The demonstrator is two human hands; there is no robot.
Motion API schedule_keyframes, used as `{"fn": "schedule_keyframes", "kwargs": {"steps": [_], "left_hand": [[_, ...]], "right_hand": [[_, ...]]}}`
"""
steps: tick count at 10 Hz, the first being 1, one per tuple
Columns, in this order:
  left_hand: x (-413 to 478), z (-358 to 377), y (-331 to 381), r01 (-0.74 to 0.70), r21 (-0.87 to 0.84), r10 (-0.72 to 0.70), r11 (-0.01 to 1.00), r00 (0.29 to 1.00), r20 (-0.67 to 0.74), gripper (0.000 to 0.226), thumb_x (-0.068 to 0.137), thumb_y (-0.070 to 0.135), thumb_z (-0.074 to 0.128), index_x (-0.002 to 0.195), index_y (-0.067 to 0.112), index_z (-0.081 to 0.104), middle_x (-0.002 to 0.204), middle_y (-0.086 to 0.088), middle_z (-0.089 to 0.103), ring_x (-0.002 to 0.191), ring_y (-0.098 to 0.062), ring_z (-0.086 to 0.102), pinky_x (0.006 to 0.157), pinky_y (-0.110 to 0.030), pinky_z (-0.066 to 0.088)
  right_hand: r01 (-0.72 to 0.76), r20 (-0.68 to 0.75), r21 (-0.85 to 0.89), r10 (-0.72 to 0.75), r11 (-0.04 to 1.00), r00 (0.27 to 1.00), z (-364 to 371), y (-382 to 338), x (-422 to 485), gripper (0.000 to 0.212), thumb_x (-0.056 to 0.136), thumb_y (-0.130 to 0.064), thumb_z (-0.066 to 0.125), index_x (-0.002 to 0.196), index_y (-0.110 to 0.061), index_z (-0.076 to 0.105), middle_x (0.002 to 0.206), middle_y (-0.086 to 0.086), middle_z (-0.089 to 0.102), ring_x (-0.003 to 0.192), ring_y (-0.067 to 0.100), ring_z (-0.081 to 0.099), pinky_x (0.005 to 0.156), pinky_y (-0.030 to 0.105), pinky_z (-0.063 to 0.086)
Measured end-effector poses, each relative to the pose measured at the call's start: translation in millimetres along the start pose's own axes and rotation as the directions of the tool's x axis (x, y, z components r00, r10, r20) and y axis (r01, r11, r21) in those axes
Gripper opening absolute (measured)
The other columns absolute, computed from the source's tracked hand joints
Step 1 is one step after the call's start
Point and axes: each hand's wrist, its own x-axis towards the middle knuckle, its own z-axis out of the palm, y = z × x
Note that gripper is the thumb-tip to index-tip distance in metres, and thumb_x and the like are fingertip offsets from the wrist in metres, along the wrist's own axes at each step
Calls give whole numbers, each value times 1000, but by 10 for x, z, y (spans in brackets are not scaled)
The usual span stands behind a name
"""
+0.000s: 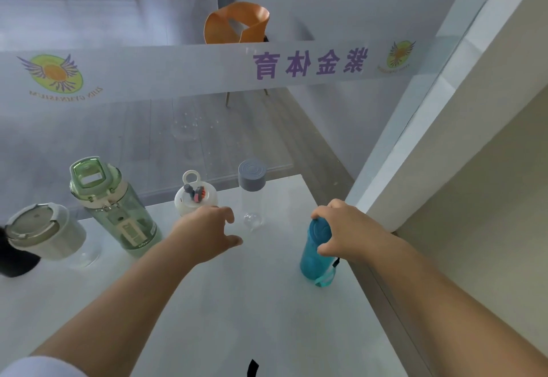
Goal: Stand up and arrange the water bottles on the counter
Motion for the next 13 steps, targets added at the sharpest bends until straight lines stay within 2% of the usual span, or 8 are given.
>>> {"fn": "schedule_keyframes", "kwargs": {"steps": [2, 4, 5, 6, 8, 10, 12, 13], "left_hand": [[22, -44, -33, 15, 6, -15, 1000, 1000, -23, 48, 80, 49, 65, 119, 22, 54, 117, 2, 59, 102, -20, 57, 91, -35, 48], [106, -121, -110, 48, 15, -48, 999, 998, -37, 49, 79, 51, 64, 118, 24, 54, 121, 1, 55, 107, -21, 54, 93, -38, 47], [159, -151, -146, 63, 8, -63, 998, 997, -47, 48, 79, 51, 64, 118, 24, 54, 123, 1, 55, 115, -21, 50, 95, -38, 45], [187, -160, -167, 72, 1, -72, 997, 996, -44, 48, 79, 50, 64, 118, 25, 54, 126, 0, 54, 127, -22, 43, 99, -40, 43], [232, -160, -205, 85, -6, -86, 996, 996, -33, 48, 78, 50, 64, 116, 24, 54, 121, 0, 55, 114, -21, 51, 96, -39, 46], [227, -179, -228, 102, 21, -102, 995, 995, -18, 48, 80, 50, 62, 119, 24, 53, 126, 1, 52, 115, -21, 51, 96, -37, 45], [194, -206, -265, 115, 40, -115, 993, 993, -14, 50, 80, 51, 62, 121, 25, 52, 128, 2, 53, 112, -23, 55, 94, -36, 46], [158, -230, -290, 108, 37, -106, 993, 993, -43, 49, 80, 52, 62, 121, 27, 52, 127, 5, 54, 111, -22, 55, 93, -33, 45]], "right_hand": [[37, -32, 23, -37, 999, 999, -126, -95, 270, 55, 74, -26, 65, 126, -23, 50, 112, 4, 48, 92, 21, 51, 69, 26, 46], [45, -98, 34, -41, 998, 994, -280, -171, 656, 59, 74, -25, 64, 130, -21, 48, 114, 7, 47, 101, 27, 51, 84, 39, 53], [38, -131, 44, -32, 998, 991, -349, -198, 840, 58, 74, -25, 64, 130, -20, 49, 118, 10, 49, 105, 30, 53, 90, 44, 53], [29, -151, 45, -22, 999, 988, -389, -202, 951, 58, 75, -24, 64, 131, -20, 49, 120, 11, 48, 105, 30, 52, 90, 43, 52], [1, -122, 49, 5, 999, 992, -386, -152, 1141, 56, 76, -20, 62, 131, -17, 50, 124, 12, 49, 111, 32, 51, 93, 43, 50], [28, -76, 69, -23, 997, 997, -351, -130, 1221, 61, 82, -12, 62, 139, -16, 43, 137, 9, 46, 122, 28, 48, 100, 41, 48], [33, -41, 7, -33, 999, 999, -372, -133, 1223, 61, 84, -20, 63, 141, -16, 40, 139, 9, 46, 123, 27, 47, 100, 40, 47], [46, -88, -3, -46, 999, 995, -433, -157, 1197, 60, 83, -24, 63, 139, -16, 42, 141, 9, 47, 123, 28, 49, 100, 41, 47]]}}
